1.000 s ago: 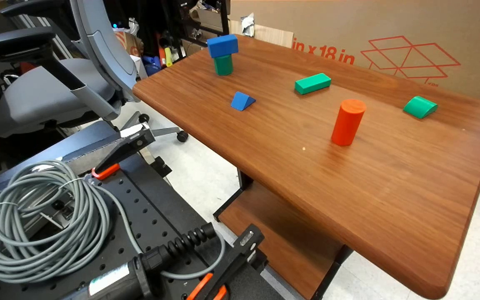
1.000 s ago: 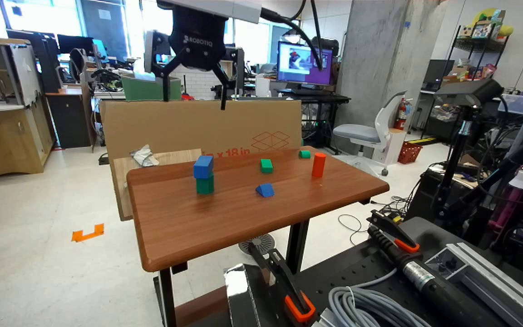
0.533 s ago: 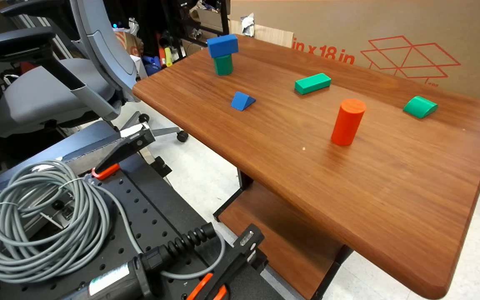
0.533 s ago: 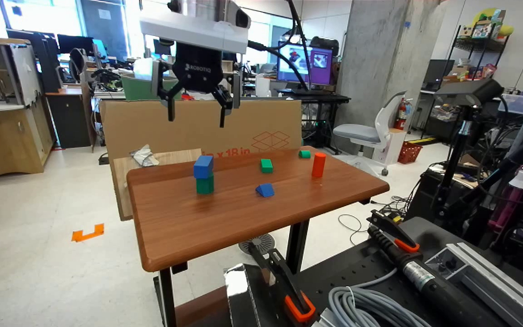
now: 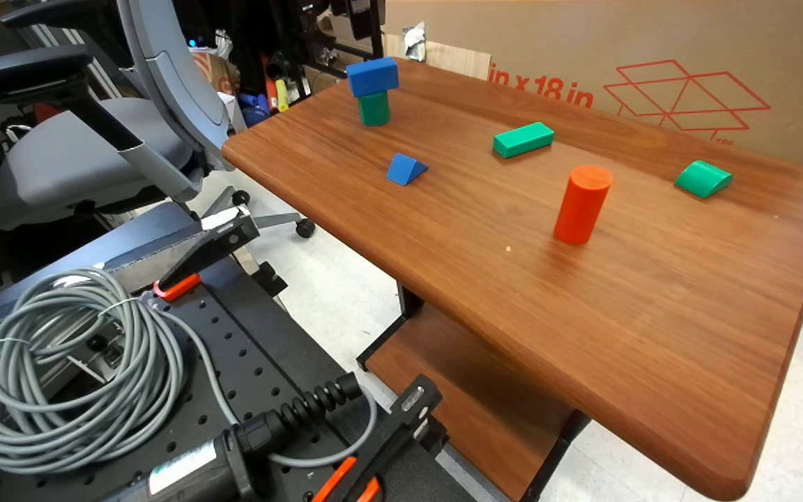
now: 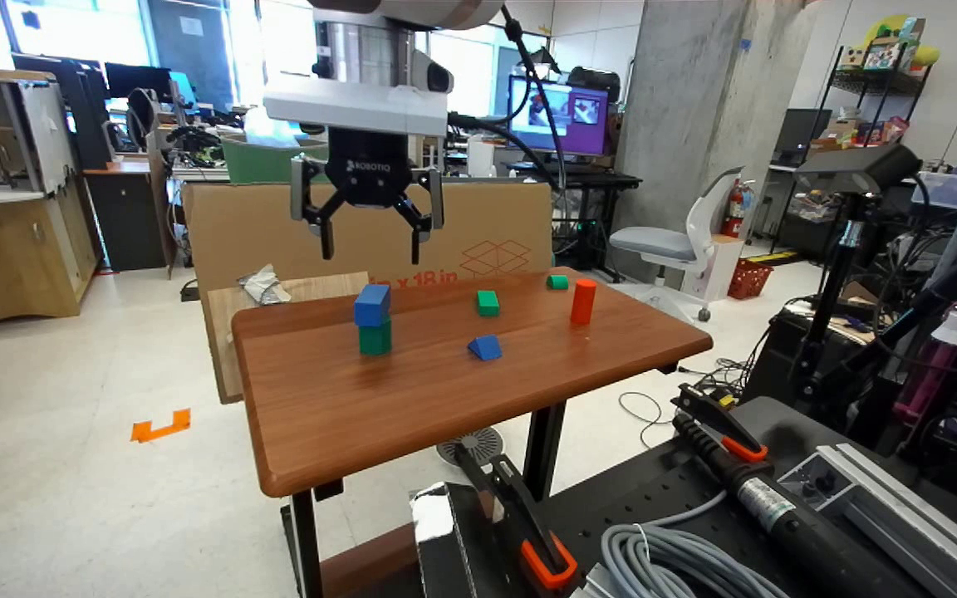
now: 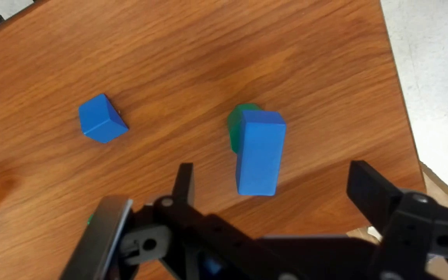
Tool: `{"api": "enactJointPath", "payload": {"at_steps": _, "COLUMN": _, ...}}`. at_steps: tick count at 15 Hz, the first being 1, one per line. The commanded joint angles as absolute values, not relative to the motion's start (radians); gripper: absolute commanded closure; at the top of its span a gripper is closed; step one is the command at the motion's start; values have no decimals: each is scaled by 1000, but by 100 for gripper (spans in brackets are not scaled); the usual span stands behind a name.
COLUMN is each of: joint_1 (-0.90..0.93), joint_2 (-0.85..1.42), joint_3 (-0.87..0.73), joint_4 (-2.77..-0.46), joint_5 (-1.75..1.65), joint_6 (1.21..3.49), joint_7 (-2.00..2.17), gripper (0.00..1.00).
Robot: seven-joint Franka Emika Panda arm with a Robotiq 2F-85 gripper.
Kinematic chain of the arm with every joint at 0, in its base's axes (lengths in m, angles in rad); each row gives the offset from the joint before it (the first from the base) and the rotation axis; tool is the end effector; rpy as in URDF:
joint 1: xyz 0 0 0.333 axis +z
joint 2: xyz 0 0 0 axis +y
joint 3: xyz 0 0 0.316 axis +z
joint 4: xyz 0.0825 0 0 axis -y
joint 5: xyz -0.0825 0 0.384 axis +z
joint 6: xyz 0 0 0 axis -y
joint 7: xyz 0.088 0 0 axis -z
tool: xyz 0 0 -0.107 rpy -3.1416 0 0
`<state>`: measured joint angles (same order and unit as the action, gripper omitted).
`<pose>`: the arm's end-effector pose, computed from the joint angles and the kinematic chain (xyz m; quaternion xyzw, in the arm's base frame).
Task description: Move the blue block to the right
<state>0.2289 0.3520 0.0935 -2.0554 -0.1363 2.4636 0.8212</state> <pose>0.5684 0.1886 0.2704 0.9791 -0.1994 0.0401 0.0078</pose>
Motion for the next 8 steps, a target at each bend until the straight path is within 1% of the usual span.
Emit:
{"api": "enactJointPath", "payload": {"at_steps": 1, "joint_1": 263, "joint_2": 403, "joint_3": 61, "joint_4": -1992, "joint_5": -144, "joint_6": 2409, "joint_7": 837, "gripper": 0}}
{"api": "enactJointPath", "payload": {"at_steps": 8, "joint_1": 275, "joint_2": 467, "joint_3": 44, "joint_4": -1948, "joint_5": -141, "joint_6": 2397, "joint_7": 831, "gripper": 0}}
